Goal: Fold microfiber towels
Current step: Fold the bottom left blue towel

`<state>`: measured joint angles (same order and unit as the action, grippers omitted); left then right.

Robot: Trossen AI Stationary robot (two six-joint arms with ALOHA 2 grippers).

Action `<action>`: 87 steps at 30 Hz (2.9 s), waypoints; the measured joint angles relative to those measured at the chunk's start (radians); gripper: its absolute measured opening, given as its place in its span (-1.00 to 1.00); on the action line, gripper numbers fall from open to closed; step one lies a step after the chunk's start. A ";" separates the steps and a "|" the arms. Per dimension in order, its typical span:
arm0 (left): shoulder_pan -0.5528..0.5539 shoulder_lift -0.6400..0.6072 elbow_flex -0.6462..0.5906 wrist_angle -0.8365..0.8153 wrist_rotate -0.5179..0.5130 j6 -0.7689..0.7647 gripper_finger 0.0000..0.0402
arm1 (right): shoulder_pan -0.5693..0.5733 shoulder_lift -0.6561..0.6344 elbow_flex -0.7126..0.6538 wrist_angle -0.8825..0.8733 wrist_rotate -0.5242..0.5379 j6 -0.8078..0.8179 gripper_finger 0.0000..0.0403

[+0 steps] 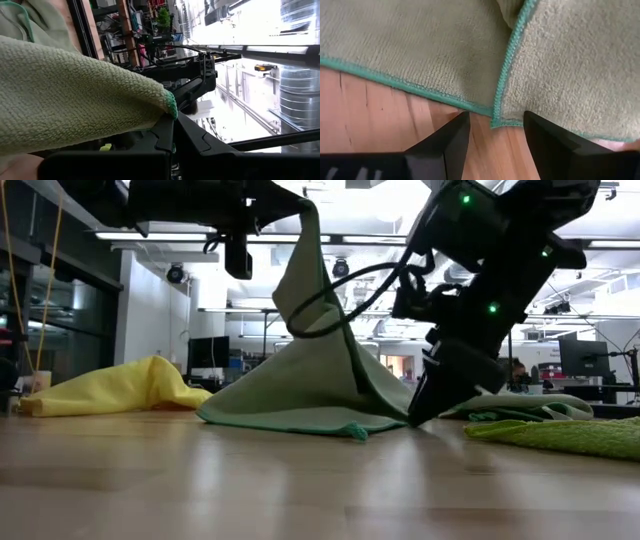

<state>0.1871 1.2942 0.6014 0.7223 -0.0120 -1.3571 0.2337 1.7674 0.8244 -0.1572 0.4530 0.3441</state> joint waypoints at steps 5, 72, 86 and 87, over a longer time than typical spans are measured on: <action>0.000 0.000 0.000 0.000 0.000 0.014 -1.00 | 0.000 0.005 0.001 -0.001 0.003 0.058 -0.38; 0.176 -0.277 0.890 -1.893 0.035 0.951 -1.00 | -0.371 -0.524 0.948 -0.908 -0.409 -0.078 -1.00; 0.314 -0.278 1.102 -1.957 0.031 1.045 -1.00 | -0.351 -0.475 0.947 -0.772 -0.534 -0.023 -1.00; 0.317 -0.278 1.113 -1.957 0.039 1.041 -1.00 | -0.351 -0.477 0.948 -0.772 -0.533 -0.018 -1.00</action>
<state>0.5039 1.0157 1.7148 -1.2344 0.0267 -0.3158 -0.1169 1.2906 1.7721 -0.9290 -0.0800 0.3257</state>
